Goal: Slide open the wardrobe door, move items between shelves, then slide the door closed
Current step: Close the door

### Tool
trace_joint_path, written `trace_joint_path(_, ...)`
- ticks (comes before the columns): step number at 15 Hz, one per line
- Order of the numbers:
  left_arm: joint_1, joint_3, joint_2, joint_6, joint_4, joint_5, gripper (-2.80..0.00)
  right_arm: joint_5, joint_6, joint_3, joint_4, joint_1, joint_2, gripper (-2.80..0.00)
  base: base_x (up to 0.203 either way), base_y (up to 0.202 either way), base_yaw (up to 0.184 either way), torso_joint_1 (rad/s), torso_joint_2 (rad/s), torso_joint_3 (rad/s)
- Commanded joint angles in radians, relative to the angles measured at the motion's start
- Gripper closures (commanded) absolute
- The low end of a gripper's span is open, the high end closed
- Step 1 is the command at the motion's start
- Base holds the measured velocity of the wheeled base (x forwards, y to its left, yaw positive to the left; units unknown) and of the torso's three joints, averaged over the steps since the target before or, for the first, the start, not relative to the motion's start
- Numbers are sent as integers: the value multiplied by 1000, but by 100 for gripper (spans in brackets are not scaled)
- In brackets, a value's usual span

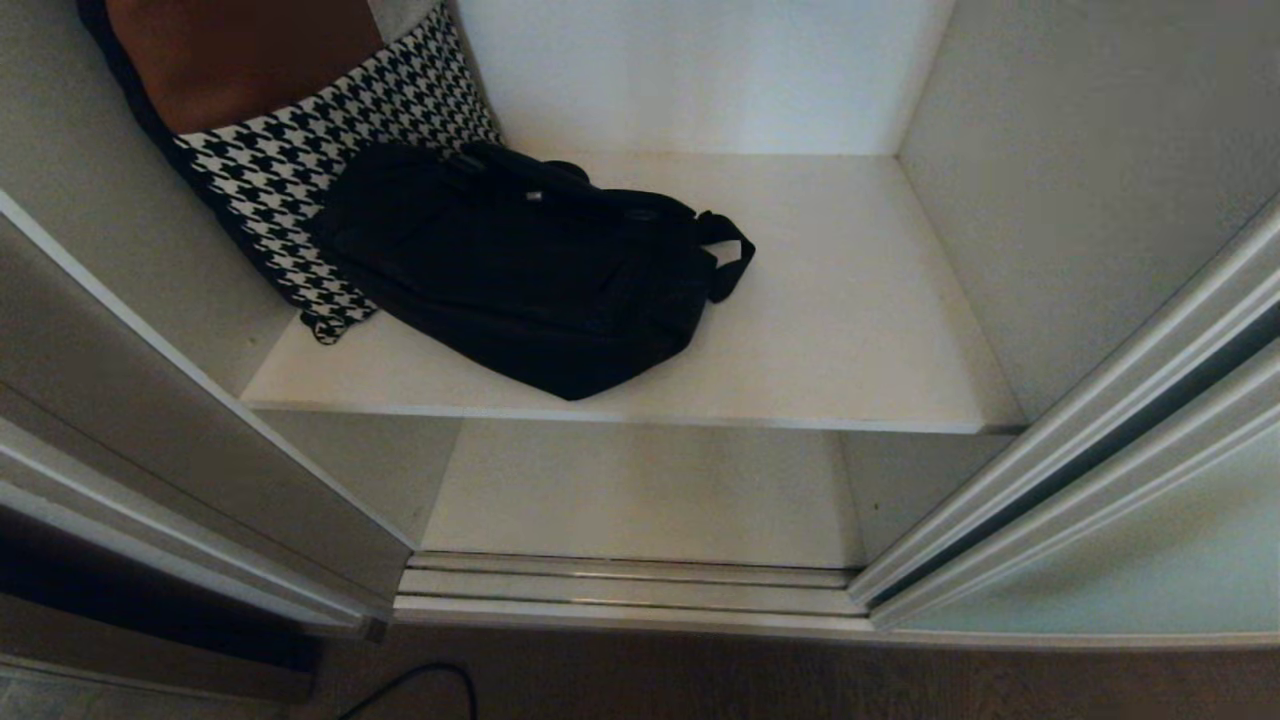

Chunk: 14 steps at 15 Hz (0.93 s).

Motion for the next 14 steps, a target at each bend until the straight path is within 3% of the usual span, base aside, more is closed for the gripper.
trace_joint_path(1, 0, 0, 4, 5, 2, 0, 0, 0, 0, 2, 0, 0, 0, 0, 0, 0, 0, 0, 0, 0)
trace_joint_path(14, 0, 0, 4, 29, 4, -5, 0, 0, 0, 2, 0, 0, -1, 0, -183, 0, 1, 4, 2, 2)
